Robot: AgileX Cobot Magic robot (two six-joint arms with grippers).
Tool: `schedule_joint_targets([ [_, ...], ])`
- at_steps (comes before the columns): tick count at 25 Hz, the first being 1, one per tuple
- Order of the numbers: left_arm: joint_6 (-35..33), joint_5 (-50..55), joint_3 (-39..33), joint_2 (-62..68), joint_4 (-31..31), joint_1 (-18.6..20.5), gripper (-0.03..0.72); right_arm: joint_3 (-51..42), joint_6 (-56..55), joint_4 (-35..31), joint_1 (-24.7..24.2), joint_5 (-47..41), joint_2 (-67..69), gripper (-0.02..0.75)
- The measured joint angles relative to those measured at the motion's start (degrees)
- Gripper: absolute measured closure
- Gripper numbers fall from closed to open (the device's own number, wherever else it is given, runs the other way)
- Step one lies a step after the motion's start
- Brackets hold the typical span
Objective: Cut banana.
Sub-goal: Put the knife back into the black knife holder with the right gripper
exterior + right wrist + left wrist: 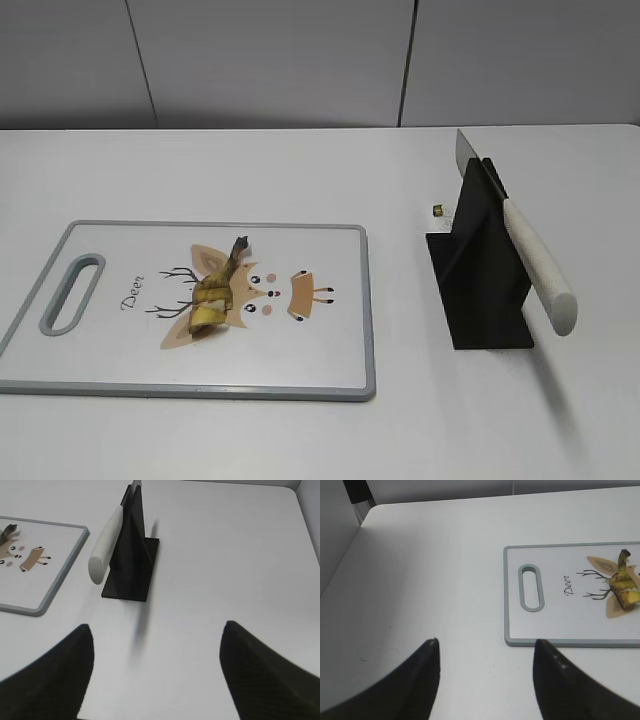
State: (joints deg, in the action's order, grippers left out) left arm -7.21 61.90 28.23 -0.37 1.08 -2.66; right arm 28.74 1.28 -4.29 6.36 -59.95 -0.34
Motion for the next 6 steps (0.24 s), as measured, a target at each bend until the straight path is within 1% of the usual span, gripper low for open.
schedule_joint_targets([
  [6,0.0,0.0,0.0,0.0,0.0,0.0,0.114,0.0,0.0,0.0,0.0,0.0,0.0,0.146],
])
